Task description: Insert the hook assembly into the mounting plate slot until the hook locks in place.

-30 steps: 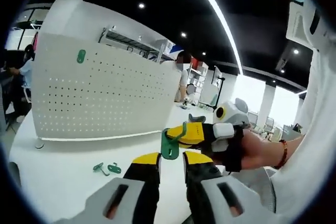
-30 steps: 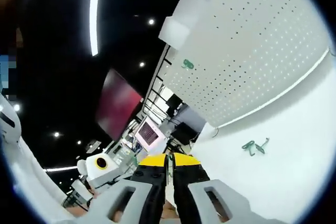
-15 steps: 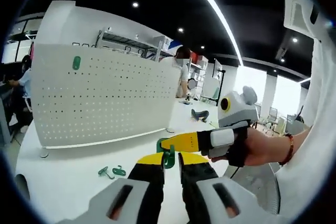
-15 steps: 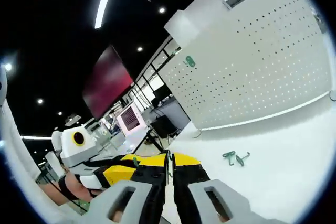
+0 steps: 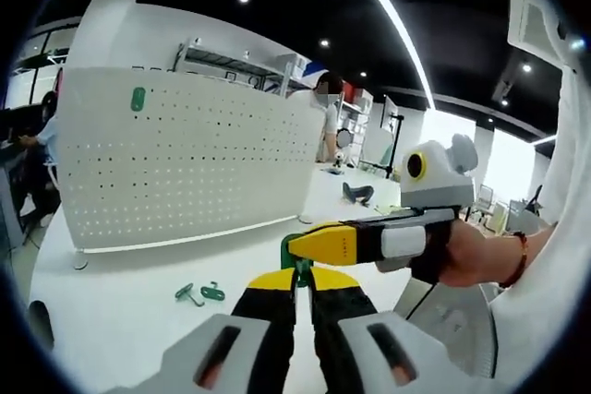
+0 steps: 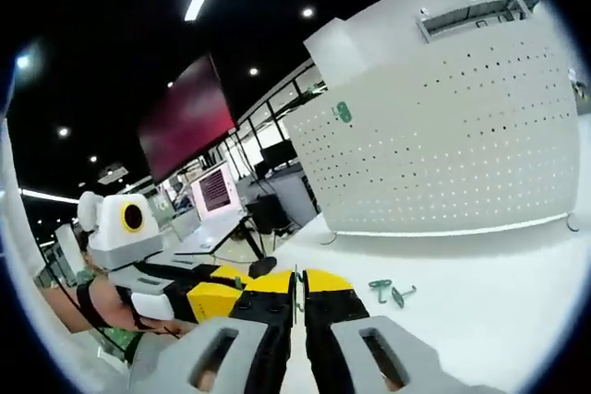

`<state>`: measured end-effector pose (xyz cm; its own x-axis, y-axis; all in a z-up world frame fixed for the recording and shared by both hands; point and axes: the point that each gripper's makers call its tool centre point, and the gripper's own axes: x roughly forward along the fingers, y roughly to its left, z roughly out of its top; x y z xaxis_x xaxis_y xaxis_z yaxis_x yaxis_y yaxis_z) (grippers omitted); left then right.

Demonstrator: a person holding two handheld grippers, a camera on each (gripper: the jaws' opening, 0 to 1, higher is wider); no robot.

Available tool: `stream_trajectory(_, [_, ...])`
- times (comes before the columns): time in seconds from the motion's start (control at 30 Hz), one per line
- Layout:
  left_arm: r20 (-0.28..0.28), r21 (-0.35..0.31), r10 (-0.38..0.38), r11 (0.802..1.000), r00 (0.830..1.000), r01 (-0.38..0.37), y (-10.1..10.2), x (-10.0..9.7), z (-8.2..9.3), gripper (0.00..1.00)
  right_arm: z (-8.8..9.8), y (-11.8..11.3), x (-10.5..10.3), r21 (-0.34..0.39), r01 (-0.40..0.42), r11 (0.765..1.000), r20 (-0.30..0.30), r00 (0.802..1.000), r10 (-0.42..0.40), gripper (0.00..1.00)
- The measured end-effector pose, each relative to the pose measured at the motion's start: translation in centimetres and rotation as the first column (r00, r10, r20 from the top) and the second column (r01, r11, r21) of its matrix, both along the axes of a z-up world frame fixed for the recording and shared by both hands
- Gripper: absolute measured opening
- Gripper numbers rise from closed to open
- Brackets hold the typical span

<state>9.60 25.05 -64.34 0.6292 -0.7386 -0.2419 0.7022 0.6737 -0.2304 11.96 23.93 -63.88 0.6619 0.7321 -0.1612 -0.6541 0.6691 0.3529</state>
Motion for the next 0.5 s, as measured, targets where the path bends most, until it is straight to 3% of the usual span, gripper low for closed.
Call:
stream_trajectory(0.17, [-0.009, 0.028, 0.004, 1.0, 1.0, -0.004, -0.25, 0.29, -0.21, 0.05, -0.17, 0.04, -0.02, -0.08, 0.004, 0.997, 0.042, 0.999, 0.0, 0.02])
stream_trajectory(0.5, [0.008, 0.069, 0.009, 0.998, 1.0, -0.009, -0.22, 0.33, -0.48, 0.04, -0.17, 0.15, 0.0, -0.079, 0.007, 0.997, 0.039, 0.999, -0.004, 0.02])
